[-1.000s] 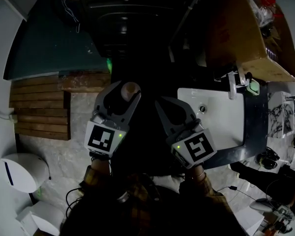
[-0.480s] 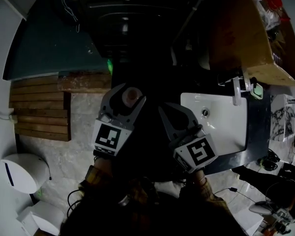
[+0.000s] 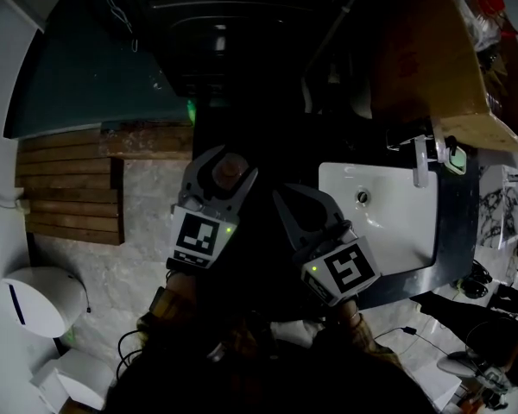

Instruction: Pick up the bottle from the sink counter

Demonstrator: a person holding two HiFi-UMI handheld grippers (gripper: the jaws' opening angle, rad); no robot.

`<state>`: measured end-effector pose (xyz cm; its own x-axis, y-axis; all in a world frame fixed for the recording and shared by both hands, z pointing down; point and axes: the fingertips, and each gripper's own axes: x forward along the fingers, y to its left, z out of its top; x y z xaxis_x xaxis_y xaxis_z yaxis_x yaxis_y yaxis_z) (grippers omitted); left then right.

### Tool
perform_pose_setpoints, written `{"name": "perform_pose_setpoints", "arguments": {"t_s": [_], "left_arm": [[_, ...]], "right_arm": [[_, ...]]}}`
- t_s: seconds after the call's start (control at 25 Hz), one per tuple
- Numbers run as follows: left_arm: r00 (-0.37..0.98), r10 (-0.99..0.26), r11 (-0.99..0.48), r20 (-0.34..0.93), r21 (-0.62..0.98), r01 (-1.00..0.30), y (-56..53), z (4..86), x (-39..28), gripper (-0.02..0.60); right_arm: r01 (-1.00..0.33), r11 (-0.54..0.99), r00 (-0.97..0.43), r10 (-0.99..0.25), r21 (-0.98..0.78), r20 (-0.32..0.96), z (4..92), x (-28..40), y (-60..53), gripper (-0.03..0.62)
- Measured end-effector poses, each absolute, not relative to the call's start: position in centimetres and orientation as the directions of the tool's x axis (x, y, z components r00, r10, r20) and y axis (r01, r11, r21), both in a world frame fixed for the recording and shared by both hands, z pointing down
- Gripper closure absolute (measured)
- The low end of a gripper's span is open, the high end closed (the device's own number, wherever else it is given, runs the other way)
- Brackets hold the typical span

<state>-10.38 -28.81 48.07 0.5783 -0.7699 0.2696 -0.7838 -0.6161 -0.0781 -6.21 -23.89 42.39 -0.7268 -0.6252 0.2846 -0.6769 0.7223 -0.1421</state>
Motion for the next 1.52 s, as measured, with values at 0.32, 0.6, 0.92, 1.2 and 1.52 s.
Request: {"name": "perform_pose_setpoints", "arguments": {"t_s": [0.32, 0.6, 0.92, 1.2, 1.52], "left_arm": [[0.556, -0.782, -0.599, 0.283, -0.091, -0.796, -29.2, 49.1, -10.4, 0.373], [0.533, -0.797, -0.581, 0.284, -0.119, -0.806, -29.4, 49.1, -10.6, 0.427], [0.537, -0.786, -0.601, 0.306, -0.171, -0.781, -29.2, 49.3, -10.4, 0.446], [0.539, -0.775, -0.611, 0.330, -0.176, -0.772, -29.1, 49.4, -10.2, 0.459], [0.546, -0.760, -0.623, 0.352, -0.158, -0.766, -28.7, 49.5, -10.0, 0.462]], "right_arm": [[-0.678, 0.718, -0.727, -0.624, -0.158, 0.286, 42.8, -6.1, -24.0, 0.577], [-0.679, 0.716, -0.727, -0.625, -0.162, 0.286, 42.9, -6.1, -23.9, 0.577], [-0.678, 0.714, -0.732, -0.638, -0.174, 0.238, 42.3, -5.9, -23.8, 0.577], [-0.678, 0.715, -0.734, -0.645, -0.169, 0.214, 41.7, -5.8, -23.7, 0.577], [-0.677, 0.722, -0.730, -0.632, -0.142, 0.261, 41.6, -5.8, -23.2, 0.577]]}}
